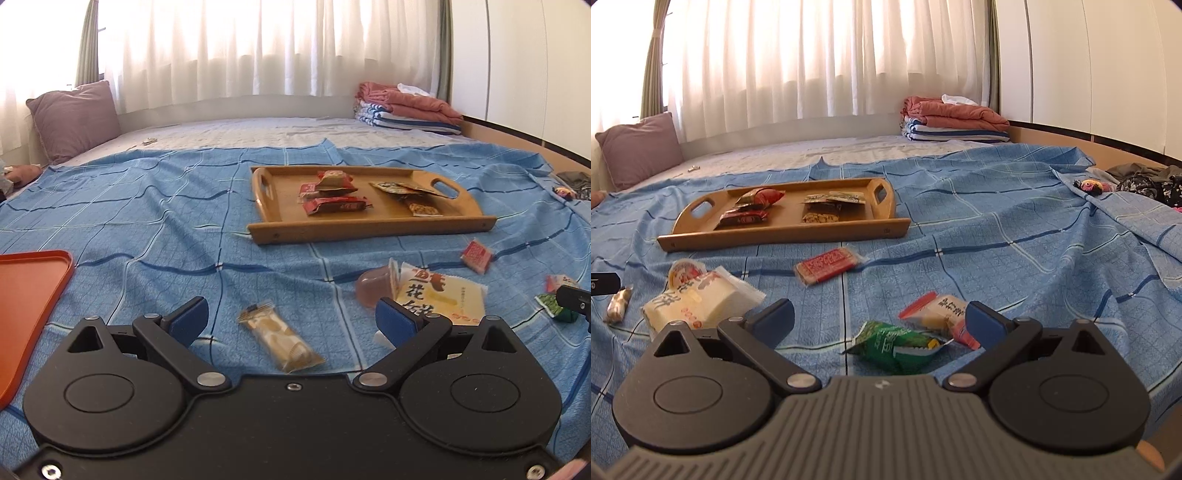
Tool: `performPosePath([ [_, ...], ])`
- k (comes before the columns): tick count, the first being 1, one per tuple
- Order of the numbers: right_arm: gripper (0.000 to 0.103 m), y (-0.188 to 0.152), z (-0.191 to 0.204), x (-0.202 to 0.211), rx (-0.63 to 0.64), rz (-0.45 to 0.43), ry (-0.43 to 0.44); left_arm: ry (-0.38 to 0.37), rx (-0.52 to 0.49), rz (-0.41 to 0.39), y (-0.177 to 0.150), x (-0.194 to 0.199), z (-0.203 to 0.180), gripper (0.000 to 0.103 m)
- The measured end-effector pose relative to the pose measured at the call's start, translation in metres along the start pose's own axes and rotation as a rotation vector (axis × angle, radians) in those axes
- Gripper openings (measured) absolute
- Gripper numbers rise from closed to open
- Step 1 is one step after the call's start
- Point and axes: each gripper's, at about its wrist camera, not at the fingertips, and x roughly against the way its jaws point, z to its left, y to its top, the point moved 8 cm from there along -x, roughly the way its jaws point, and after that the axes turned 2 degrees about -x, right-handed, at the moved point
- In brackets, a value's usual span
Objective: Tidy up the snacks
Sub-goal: 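Withdraw both grippers from the tray back toward the snack pile, then grasp the clear-wrapped biscuit stick with the left gripper while the right gripper grasps the green snack bag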
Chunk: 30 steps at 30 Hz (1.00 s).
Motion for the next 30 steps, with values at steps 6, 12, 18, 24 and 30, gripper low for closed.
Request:
performPosePath([
  [6,0.092,-0.015,0.002,-0.009,-0.013,0.057,-0.001,0.019,0.047,0.073,-0.018,-0.015,0.012,0.084],
  [12,0.091,-0.021,-0.002,-0.018,-0.059,0.074,-0.023,0.021,0.096,0.107,-0.024,-0.026,0.019,0.070],
  [18,0.091,-0.024,-0.001,-0.028,-0.077,0.072,-0.057,0.023,0.093,0.093,-0.017,-0.032,0.012,0.058],
  [24,0.086,-0.025,0.001,-0.032,-0.070,0.072,-0.079,0.029,0.079,0.133,-0.021,-0.045,0.004,0.052],
  [30,0.066,-0.023,0.001,-0.031,-0.086,0.069,-0.065,0.022,0.095,0.153,-0.018,-0.047,0.002,0.033],
])
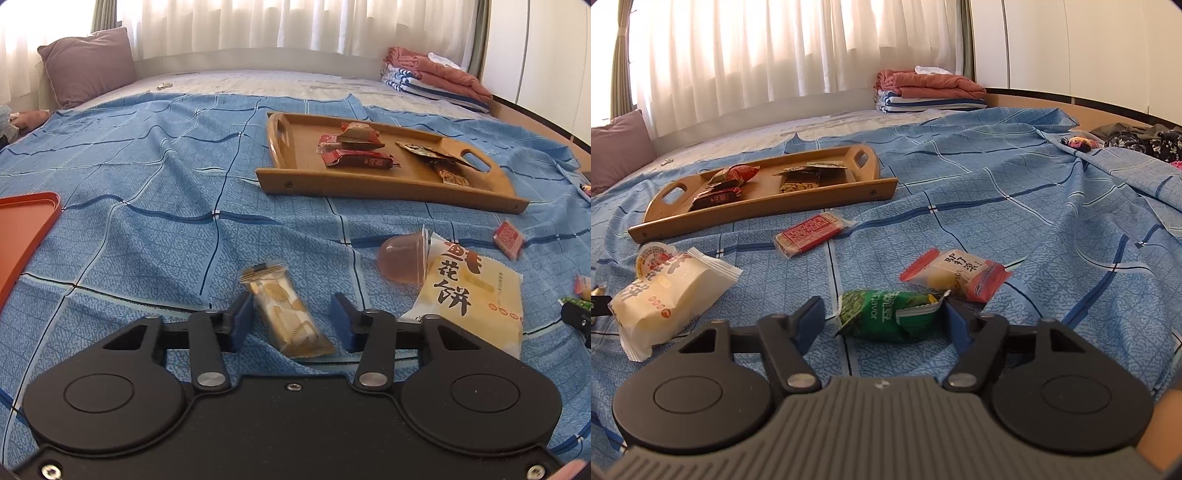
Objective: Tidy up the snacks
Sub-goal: 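Grasp the clear-wrapped biscuit stick with the left gripper while the right gripper grasps the green snack bag, then carry the biscuit stick and green bag over the wooden tray with both grippers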
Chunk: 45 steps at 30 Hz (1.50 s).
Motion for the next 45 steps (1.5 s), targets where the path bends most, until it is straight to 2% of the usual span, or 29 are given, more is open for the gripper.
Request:
performPosePath([
  [1,0.062,0.001,0.001,0.000,0.002,0.000,0.003,-0.006,-0.001,-0.001,0.001,0.001,0.000,0.021],
  [2,0.062,0.001,0.003,0.001,0.007,0.004,0.013,-0.015,0.001,-0.002,0.002,0.002,0.000,0.020],
  [12,0.060,0.013,0.018,0.013,0.035,-0.007,0.083,-0.054,-0.011,-0.044,0.017,0.021,-0.009,0.020],
  [20,0.060,0.049,0.025,0.014,0.020,-0.050,0.124,-0.092,-0.027,-0.105,0.060,0.032,-0.019,0.020],
  [25,0.060,0.073,0.031,0.003,0.010,-0.049,0.154,-0.122,-0.038,-0.111,0.088,0.029,-0.030,0.020],
  [33,0.060,0.109,0.043,-0.026,0.008,-0.031,0.187,-0.143,-0.036,-0.083,0.124,0.003,-0.040,0.020],
  [39,0.060,0.131,0.045,-0.054,0.036,-0.016,0.166,-0.145,-0.024,-0.046,0.141,-0.027,-0.038,0.020],
  [45,0.060,0.138,0.047,-0.088,0.099,0.025,0.129,-0.135,-0.015,0.010,0.149,-0.063,-0.033,0.020],
])
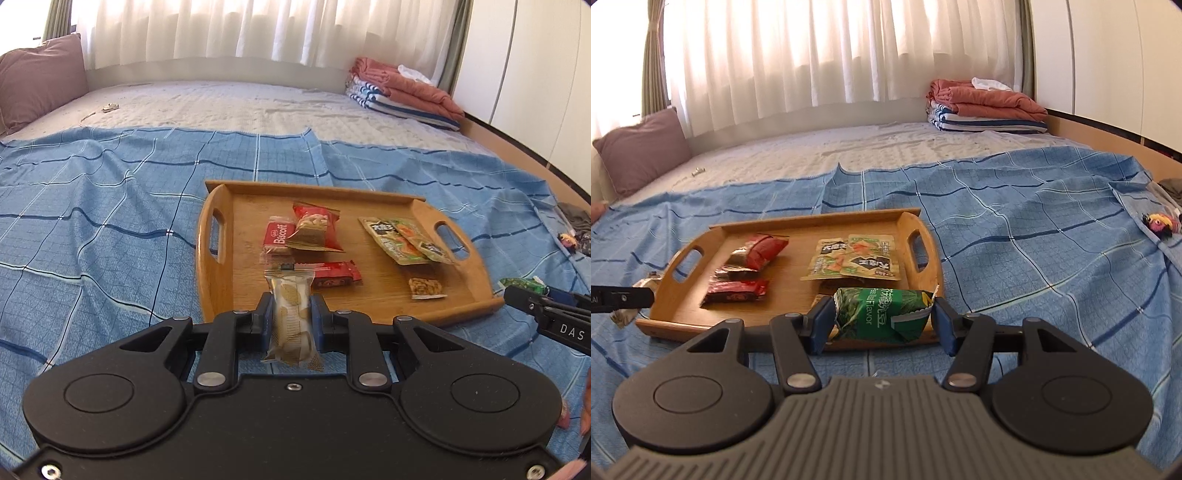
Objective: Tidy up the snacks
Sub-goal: 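Carry the biscuit stick and green bag over the wooden tray with both grippers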
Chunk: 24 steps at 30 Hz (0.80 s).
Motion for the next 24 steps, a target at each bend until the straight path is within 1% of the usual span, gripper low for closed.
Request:
performPosePath([
  [5,0.060,0.003,-0.003,-0.027,-0.004,0.048,-0.009,0.010,0.025,0.043,0.002,-0.027,0.010,0.020],
  [8,0.060,0.004,-0.004,-0.041,-0.012,0.071,-0.009,0.024,0.023,0.061,0.002,-0.041,0.013,0.020],
  [12,0.060,0.004,-0.002,-0.059,-0.009,0.108,-0.006,0.043,0.004,0.068,0.004,-0.057,0.015,0.020],
  [19,0.060,0.004,0.001,-0.085,-0.014,0.152,-0.003,0.048,-0.003,0.080,0.007,-0.081,0.017,0.020],
  [24,0.060,0.006,0.001,-0.099,-0.045,0.162,0.017,0.056,0.014,0.085,0.006,-0.095,0.022,0.020],
])
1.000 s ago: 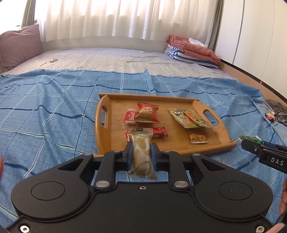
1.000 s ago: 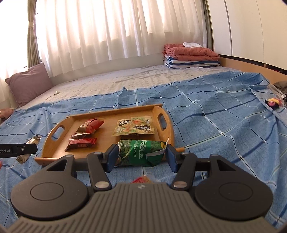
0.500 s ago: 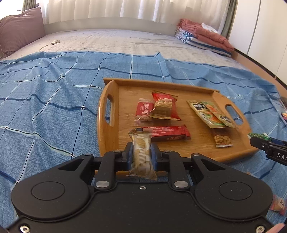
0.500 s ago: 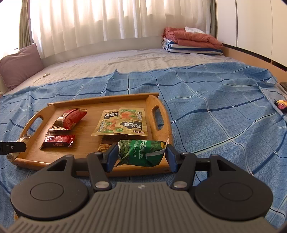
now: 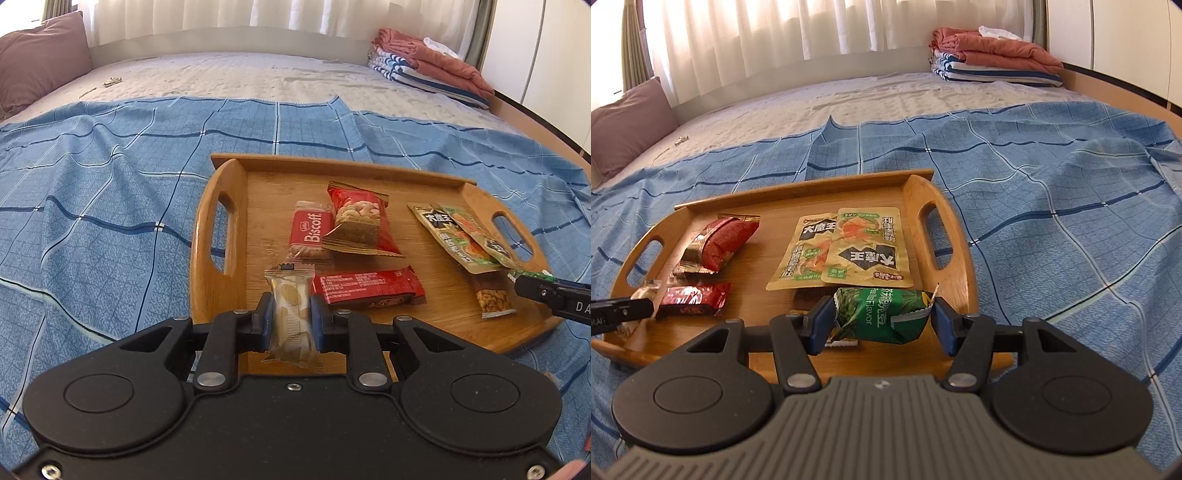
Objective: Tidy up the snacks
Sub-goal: 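Carry the biscuit stick and green bag over the wooden tray with both grippers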
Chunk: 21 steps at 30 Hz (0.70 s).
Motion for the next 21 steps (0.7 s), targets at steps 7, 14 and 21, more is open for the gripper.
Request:
performPosePath([
  [7,0.060,0.002,-0.002,-0.013,-0.010,0.010,-0.004,0.009,0.013,-0.011,0.004,-0.011,0.007,0.020],
  [14,0.065,-0.001,0.000,-0.017,-0.013,0.014,-0.002,0.012,0.038,-0.008,0.005,-0.010,0.010,0.023],
  [21,0.081,-0.005,0.007,-0.004,0.007,0.001,0.020,-0.007,0.019,-0.039,0.003,0.013,0.003,0.062],
])
